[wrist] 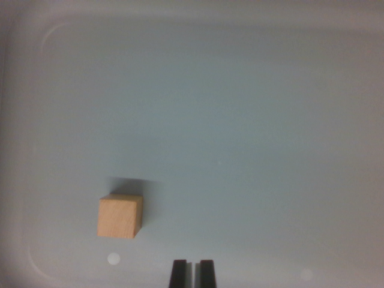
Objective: Push wooden cube
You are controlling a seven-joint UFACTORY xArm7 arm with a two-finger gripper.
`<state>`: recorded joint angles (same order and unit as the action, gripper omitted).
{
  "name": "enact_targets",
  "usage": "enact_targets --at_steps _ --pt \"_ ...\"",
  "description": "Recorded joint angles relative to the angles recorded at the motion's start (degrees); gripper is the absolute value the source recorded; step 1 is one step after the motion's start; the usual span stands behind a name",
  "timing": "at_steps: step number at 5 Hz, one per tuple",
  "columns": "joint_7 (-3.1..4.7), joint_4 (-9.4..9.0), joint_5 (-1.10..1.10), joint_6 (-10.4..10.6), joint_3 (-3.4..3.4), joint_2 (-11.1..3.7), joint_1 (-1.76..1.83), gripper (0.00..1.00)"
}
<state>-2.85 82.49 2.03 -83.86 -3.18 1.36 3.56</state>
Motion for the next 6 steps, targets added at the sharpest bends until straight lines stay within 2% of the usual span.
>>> enact_targets --at_steps 1,2,3,4,5,6 --pt "0.00 0.00 0.00 0.0 0.00 0.00 0.00 0.00" --pt "-1.01 -2.00 -0.12 2.1 -0.44 -0.30 0.34 0.00" --pt "-1.01 -2.00 -0.12 2.1 -0.44 -0.30 0.34 0.00" --pt "-2.10 -4.14 -0.26 4.4 -0.92 -0.62 0.70 0.00" --pt "-2.10 -4.14 -0.26 4.4 -0.92 -0.62 0.70 0.00" --pt "-3.20 -6.31 -0.39 6.7 -1.40 -0.94 1.06 0.00"
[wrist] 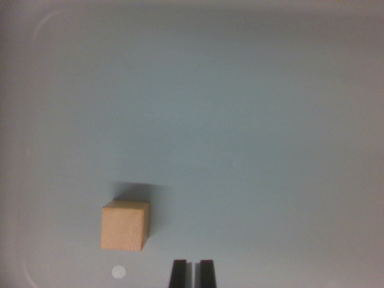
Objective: Push wooden cube
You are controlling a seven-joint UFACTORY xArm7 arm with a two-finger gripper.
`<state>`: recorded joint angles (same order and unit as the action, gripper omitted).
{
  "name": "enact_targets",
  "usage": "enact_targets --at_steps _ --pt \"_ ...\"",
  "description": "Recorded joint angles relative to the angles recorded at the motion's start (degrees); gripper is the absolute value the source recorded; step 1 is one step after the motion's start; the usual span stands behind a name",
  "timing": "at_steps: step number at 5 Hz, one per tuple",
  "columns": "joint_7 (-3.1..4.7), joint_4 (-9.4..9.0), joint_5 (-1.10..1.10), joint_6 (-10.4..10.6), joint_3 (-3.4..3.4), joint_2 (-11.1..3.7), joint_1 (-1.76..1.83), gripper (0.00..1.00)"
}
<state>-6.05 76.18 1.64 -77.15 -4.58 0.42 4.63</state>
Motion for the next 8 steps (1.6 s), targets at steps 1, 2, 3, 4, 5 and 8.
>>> enact_targets --at_steps 1,2,3,4,5,8 --pt "0.00 0.00 0.00 0.0 0.00 0.00 0.00 0.00" --pt "-1.19 -2.35 -0.15 2.5 -0.52 -0.35 0.40 0.00" --pt "-1.19 -2.35 -0.15 2.5 -0.52 -0.35 0.40 0.00" --pt "-2.43 -4.79 -0.30 5.1 -1.06 -0.71 0.81 0.00" --pt "-2.43 -4.79 -0.30 5.1 -1.06 -0.71 0.81 0.00" --pt "-4.98 -9.82 -0.61 10.4 -2.17 -1.47 1.65 0.00"
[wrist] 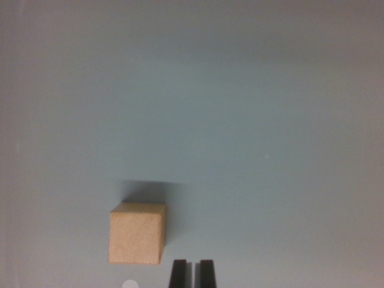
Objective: Push wooden cube
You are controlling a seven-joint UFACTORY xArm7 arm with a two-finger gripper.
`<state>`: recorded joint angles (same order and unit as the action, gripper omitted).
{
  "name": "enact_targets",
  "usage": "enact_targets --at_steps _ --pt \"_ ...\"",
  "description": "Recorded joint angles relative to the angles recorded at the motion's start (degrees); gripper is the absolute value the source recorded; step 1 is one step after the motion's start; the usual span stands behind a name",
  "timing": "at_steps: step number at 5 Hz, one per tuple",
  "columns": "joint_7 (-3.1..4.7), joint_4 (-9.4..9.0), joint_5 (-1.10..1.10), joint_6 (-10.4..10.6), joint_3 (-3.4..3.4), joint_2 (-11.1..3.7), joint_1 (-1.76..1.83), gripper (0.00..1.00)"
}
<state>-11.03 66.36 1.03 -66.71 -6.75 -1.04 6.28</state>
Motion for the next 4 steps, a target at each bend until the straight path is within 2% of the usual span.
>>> enact_targets --at_steps 1,2,3,4 --pt "0.00 0.00 0.00 0.0 0.00 0.00 0.00 0.00" --pt "-1.30 -2.56 -0.16 2.7 -0.57 -0.38 0.43 0.00" --pt "-1.30 -2.56 -0.16 2.7 -0.57 -0.38 0.43 0.00" --pt "-2.60 -5.13 -0.32 5.5 -1.13 -0.76 0.86 0.00"
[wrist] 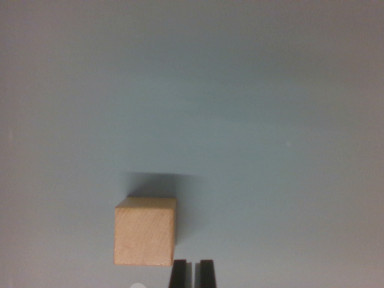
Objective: Push wooden cube
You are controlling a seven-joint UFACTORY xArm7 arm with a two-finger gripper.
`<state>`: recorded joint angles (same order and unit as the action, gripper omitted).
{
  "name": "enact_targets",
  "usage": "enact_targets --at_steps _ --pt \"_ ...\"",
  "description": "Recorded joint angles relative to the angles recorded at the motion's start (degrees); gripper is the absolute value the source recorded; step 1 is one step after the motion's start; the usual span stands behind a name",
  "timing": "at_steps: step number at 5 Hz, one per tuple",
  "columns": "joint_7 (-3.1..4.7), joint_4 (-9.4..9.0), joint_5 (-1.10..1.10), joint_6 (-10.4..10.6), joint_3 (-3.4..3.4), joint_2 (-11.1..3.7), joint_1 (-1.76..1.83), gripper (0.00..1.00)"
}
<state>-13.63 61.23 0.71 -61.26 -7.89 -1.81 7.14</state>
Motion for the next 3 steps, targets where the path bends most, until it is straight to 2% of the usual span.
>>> enact_targets --at_steps 1,2,3 --pt "0.00 0.00 0.00 0.0 0.00 0.00 0.00 0.00" --pt "-1.29 -2.54 -0.16 2.7 -0.56 -0.38 0.43 0.00" --pt "-1.29 -2.54 -0.16 2.7 -0.56 -0.38 0.43 0.00"
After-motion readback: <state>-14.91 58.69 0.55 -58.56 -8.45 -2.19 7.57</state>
